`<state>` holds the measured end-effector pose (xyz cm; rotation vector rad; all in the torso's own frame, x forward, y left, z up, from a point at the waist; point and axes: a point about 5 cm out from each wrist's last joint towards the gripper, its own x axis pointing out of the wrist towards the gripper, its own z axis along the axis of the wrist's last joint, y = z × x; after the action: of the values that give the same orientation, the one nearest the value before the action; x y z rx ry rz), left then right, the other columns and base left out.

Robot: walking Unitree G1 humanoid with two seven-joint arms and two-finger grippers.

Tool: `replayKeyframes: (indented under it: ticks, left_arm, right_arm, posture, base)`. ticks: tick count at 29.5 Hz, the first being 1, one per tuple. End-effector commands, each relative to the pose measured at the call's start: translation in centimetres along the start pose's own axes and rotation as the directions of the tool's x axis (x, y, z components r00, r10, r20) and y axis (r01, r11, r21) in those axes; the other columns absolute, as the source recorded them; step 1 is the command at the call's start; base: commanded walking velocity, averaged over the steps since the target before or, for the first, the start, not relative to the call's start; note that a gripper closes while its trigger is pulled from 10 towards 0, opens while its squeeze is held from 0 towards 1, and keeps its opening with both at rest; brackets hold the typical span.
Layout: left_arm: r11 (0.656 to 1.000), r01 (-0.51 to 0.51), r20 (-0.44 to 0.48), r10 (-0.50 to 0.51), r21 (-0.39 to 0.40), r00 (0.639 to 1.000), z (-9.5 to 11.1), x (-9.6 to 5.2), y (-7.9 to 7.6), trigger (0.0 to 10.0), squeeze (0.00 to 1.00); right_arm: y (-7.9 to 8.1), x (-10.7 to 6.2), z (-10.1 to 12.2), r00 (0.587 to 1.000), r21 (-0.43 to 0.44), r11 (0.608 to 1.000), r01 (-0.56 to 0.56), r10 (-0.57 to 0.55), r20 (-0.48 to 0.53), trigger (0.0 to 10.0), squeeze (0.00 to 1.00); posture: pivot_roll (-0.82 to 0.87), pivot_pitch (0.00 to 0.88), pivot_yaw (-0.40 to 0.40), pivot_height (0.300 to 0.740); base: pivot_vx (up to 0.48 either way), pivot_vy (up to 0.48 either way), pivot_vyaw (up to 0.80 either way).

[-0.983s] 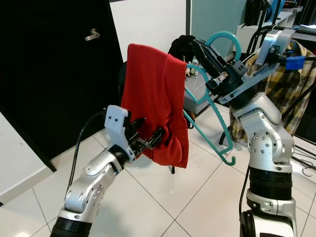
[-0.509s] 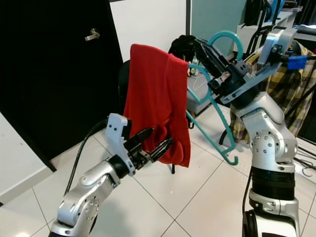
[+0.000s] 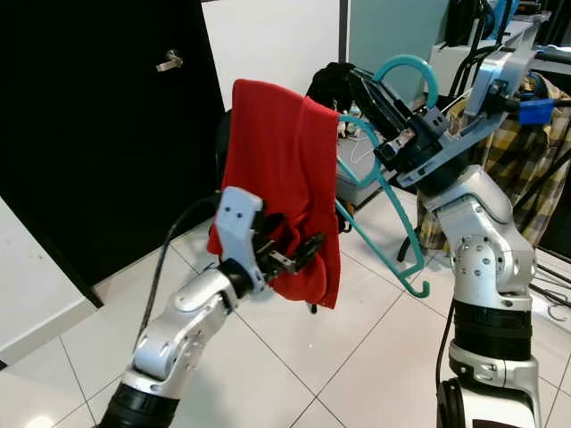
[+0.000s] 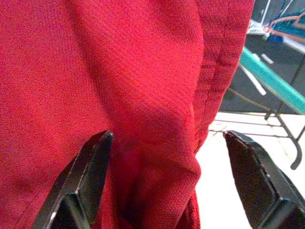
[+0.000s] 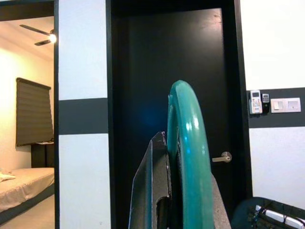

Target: Hang hanger

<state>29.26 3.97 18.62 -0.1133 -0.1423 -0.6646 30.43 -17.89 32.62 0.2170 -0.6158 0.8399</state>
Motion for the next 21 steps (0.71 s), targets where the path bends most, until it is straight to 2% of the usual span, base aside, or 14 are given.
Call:
replayKeyframes:
  ticks: [1, 5, 6, 8, 9, 11, 12, 13, 14, 15, 16, 18, 19, 21]
  left_arm:
    - [1.0, -0.02, -0.002, 0.02, 0.019, 1.0, -0.1, 0.0, 0.3, 0.0, 0.0]
    - [1.0, -0.023, -0.001, 0.023, 0.019, 1.0, -0.1, 0.0, 0.4, 0.0, 0.0]
    - [0.999, -0.047, 0.011, 0.047, 0.013, 0.999, 0.3, -0.2, 1.0, 0.0, 0.0]
    - [0.999, -0.047, 0.011, 0.047, 0.013, 0.999, 0.3, -0.2, 1.0, 0.0, 0.0]
    - [0.997, -0.073, 0.023, 0.073, 0.016, 0.997, 0.7, -0.5, 1.8, 0.0, 0.0]
    - [0.997, -0.073, 0.023, 0.073, 0.016, 0.997, 0.7, -0.5, 1.8, 0.0, 0.0]
    - [0.994, -0.109, 0.044, 0.108, 0.027, 0.993, 1.5, -0.9, 3.0, 0.0, 0.0]
    - [0.994, -0.109, 0.044, 0.108, 0.027, 0.993, 1.5, -0.9, 3.0, 0.0, 0.0]
    - [0.989, -0.145, 0.067, 0.141, 0.044, 0.988, 2.4, -1.4, 4.4, 0.0, 0.0]
    - [0.989, -0.145, 0.067, 0.141, 0.044, 0.988, 2.4, -1.4, 4.4, 0.0, 0.0]
    - [0.983, -0.171, 0.086, 0.165, 0.064, 0.983, 3.3, -1.8, 5.4, 0.0, 0.0]
    - [0.983, -0.171, 0.086, 0.165, 0.064, 0.983, 3.3, -1.8, 5.4, 0.0, 0.0]
    - [0.978, -0.192, 0.114, 0.182, 0.084, 0.977, 4.4, -2.1, 6.3, 0.0, 0.0]
    - [0.978, -0.192, 0.114, 0.182, 0.084, 0.977, 4.4, -2.1, 6.3, 0.0, 0.0]
  right_arm:
    - [0.5, 0.6, 1.0, 0.999, -0.029, 0.999, -0.025, 0.026, 0.035, 10.0, 0.0]
    - [0.5, 0.5, 1.0, 0.999, -0.03, 0.999, -0.024, 0.025, 0.036, 10.0, 0.0]
    - [0.4, 0.4, 1.0, 0.999, -0.033, 0.999, -0.019, 0.02, 0.033, 10.0, 0.0]
    - [0.4, 0.4, 1.0, 0.999, -0.033, 0.999, -0.019, 0.02, 0.033, 10.0, 0.0]
    - [0.3, 0.2, 1.0, 0.999, -0.037, 0.999, -0.012, 0.013, 0.03, 10.0, 0.0]
    - [0.3, 0.2, 1.0, 0.999, -0.037, 0.999, -0.012, 0.013, 0.03, 10.0, 0.0]
    - [0.1, 0.0, 1.1, 1.0, -0.042, 0.999, -0.004, 0.005, 0.027, 10.0, 0.0]
    - [0.1, 0.0, 1.1, 1.0, -0.042, 0.999, -0.004, 0.005, 0.027, 10.0, 0.0]
    - [0.0, -0.2, 1.2, 1.0, -0.048, 0.999, 0.003, -0.002, 0.024, 10.0, 0.0]
    - [0.0, -0.2, 1.2, 1.0, -0.048, 0.999, 0.003, -0.002, 0.024, 10.0, 0.0]
    - [-0.1, -0.4, 1.3, 1.0, -0.054, 0.999, 0.007, -0.006, 0.022, 10.0, 0.0]
    - [-0.1, -0.4, 1.3, 1.0, -0.054, 0.999, 0.007, -0.006, 0.022, 10.0, 0.0]
    - [-0.2, -0.7, 1.2, 1.0, -0.062, 0.998, 0.007, -0.007, 0.006, 10.0, 0.0]
    - [-0.2, -0.7, 1.2, 1.0, -0.062, 0.998, 0.007, -0.007, 0.006, 10.0, 0.0]
  posture:
    - [-0.07, 0.0, 0.037, 0.74]
    - [-0.07, 0.0, 0.037, 0.74]
    - [-0.06, 0.0, 0.036, 0.74]
    - [-0.06, 0.0, 0.036, 0.74]
    - [-0.06, 0.0, 0.037, 0.74]
    - [-0.06, 0.0, 0.037, 0.74]
    - [-0.06, 0.0, 0.035, 0.74]
    - [-0.06, 0.0, 0.035, 0.74]
    - [-0.06, 0.0, 0.036, 0.74]
    - [-0.06, 0.0, 0.036, 0.74]
    - [-0.05, 0.0, 0.036, 0.74]
    - [-0.05, 0.0, 0.036, 0.74]
    - [-0.05, 0.0, 0.034, 0.74]
    - [-0.05, 0.0, 0.034, 0.74]
  base:
    - [0.0, 0.0, 0.0]
    - [0.0, 0.0, 0.0]
    - [0.0, 0.0, 0.0]
    - [0.0, 0.0, 0.0]
    - [0.0, 0.0, 0.0]
    - [0.0, 0.0, 0.0]
    - [0.0, 0.0, 0.0]
    - [0.0, 0.0, 0.0]
    - [0.0, 0.0, 0.0]
    - [0.0, 0.0, 0.0]
    - [0.0, 0.0, 0.0]
    - [0.0, 0.0, 0.0]
    - [0.0, 0.0, 0.0]
    - [0.0, 0.0, 0.0]
